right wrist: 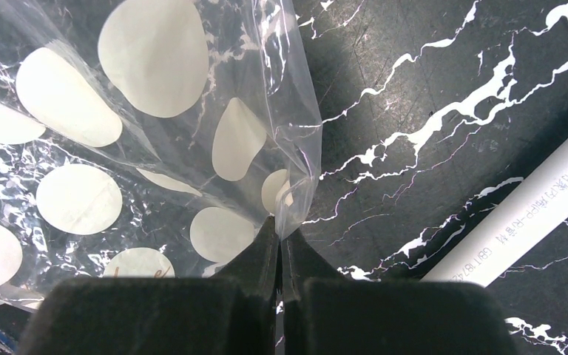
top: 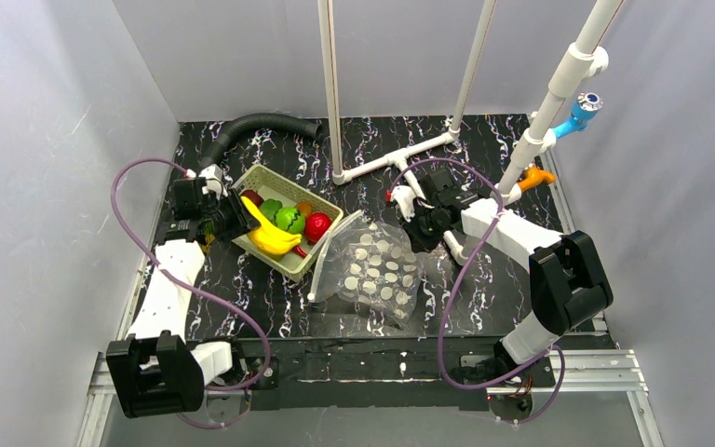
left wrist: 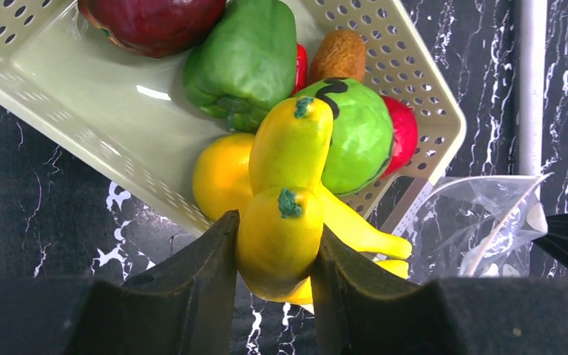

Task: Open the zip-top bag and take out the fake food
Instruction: Place the fake fruit in the bin.

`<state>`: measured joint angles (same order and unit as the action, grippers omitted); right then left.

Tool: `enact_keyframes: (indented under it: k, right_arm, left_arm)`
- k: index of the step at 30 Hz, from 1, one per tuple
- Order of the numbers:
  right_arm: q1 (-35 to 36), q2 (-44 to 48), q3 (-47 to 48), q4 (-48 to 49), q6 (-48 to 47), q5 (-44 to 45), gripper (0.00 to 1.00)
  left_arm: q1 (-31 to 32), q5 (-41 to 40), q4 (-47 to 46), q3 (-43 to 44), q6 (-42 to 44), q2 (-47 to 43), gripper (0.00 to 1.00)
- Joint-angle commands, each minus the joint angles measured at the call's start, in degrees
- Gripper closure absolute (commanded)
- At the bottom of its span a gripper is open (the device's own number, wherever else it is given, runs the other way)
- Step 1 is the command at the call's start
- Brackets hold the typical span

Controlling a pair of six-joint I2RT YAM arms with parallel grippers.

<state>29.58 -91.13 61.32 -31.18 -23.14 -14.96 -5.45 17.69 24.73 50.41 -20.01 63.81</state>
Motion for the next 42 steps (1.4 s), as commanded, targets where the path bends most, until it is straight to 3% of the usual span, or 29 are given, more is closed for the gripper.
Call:
enact_keyframes:
  k: [1, 5, 17, 23, 32, 37, 42]
  right_arm:
    - [-0.4, -0.3, 0.1, 0.7, -0.2, -0.9, 0.99]
    - [-0.4, -0.1, 0.1, 0.6, -0.2, -0.9, 0.98]
    - [-0.4, 0.1, 0.2, 0.3, -0.4, -1.4, 0.94]
    - [-0.4, 1.3, 0.3, 0.4, -0.5, -1.0, 0.93]
    - [-0.4, 2.9, 0.3, 0.4, -0.2, -2.2, 0.77]
    - [-0.4, 4.5, 0.3, 0.4, -0.1, -3.4, 0.54]
    - [-0.4, 5.9, 1.5, -0.5, -0.2, -4.0, 0.39]
  left_arm:
    - [-0.7, 0.9, 2.2, 3.1, 2.3, 4.9, 1.0]
    - [-1.0, 1.2, 2.7, 5.0, 2.5, 9.4, 0.98]
    - [-1.2, -3.1, 3.8, 8.6, 2.5, 11.4, 0.22]
    - [-1.2, -4.7, 3.5, 7.1, 2.6, 5.8, 0.02]
    - [-1.3, -4.7, 4.3, 2.5, 2.0, -6.2, 0.02]
    - [-1.3, -2.1, 5.7, -1.7, 0.4, -14.8, 0.02]
    - [-1.3, 1.7, 8.0, -4.4, -1.8, -22.8, 0.02]
